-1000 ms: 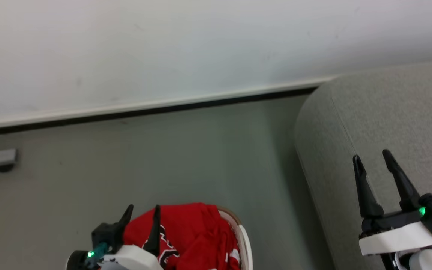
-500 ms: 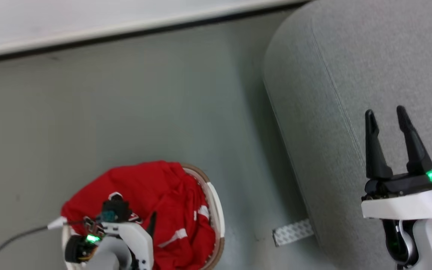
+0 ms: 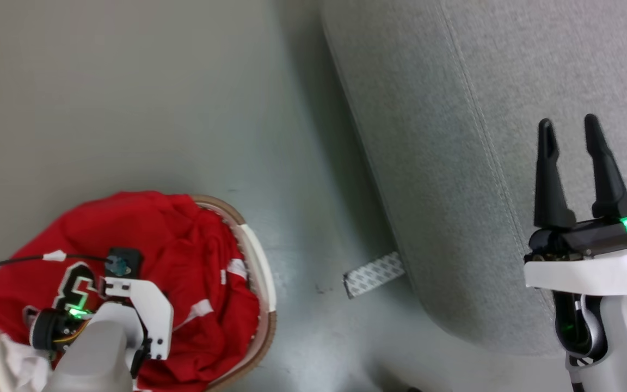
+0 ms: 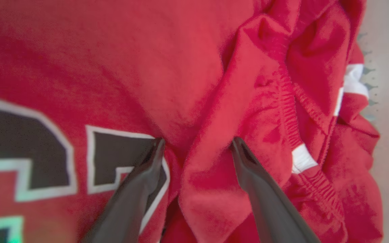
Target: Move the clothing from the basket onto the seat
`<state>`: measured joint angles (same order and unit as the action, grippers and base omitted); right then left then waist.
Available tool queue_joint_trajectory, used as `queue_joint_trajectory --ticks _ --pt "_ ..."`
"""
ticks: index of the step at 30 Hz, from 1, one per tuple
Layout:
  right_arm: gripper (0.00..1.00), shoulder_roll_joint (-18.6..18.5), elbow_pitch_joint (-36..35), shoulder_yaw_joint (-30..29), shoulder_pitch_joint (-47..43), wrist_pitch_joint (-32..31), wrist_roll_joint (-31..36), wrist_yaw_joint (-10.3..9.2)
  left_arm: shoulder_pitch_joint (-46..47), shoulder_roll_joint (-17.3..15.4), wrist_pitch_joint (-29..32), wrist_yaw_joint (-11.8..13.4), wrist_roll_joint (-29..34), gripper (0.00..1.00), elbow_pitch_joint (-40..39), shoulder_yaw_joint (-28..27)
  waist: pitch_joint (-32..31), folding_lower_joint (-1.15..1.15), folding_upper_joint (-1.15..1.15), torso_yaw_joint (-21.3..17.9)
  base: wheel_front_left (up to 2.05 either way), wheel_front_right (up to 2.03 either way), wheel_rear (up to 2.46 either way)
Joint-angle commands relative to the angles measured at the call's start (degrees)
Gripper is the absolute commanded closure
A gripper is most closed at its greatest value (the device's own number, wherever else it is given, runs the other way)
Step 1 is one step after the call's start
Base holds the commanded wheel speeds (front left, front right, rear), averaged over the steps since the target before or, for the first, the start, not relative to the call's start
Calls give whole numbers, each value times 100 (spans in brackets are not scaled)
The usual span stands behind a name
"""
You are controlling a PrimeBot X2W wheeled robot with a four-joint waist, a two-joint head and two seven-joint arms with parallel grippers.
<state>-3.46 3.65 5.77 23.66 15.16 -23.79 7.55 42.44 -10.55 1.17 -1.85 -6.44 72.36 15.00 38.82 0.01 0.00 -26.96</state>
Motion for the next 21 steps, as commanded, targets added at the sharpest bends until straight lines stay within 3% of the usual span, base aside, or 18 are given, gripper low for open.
queue_joint_trajectory --ticks 1,5,8,9,10,11,12,21 --pt "0 20 -14 -47 130 -2 -53 -12 74 -82 107 -11 142 0 48 51 318 -1 0 -291 0 0 0" --pt "0 51 -4 -47 128 -2 -99 -12 116 -93 298 -148 192 0 85 219 455 -1 0 -386 0 0 0" --pt "0 60 34 -7 144 -2 -111 -12 150 -54 369 -100 172 4 96 261 490 -1 0 -398 0 0 0" --pt "0 60 37 8 154 -2 -130 -12 162 -40 371 -74 166 38 100 274 498 -1 0 -396 0 0 0" --pt "0 61 34 22 165 -2 -163 -12 170 -29 364 -60 168 58 103 289 503 -1 0 -394 0 0 0" --pt "0 60 29 29 180 -2 -185 -12 181 -17 325 -39 171 58 103 303 505 -1 0 -391 0 0 0" --pt "0 60 26 31 198 -2 -208 -12 195 -2 302 -32 159 100 104 307 504 -1 0 -388 0 0 0" --pt "0 53 72 -126 136 -2 120 -12 40 351 -231 -137 -41 100 106 326 -179 -1 0 0 0 0 0"
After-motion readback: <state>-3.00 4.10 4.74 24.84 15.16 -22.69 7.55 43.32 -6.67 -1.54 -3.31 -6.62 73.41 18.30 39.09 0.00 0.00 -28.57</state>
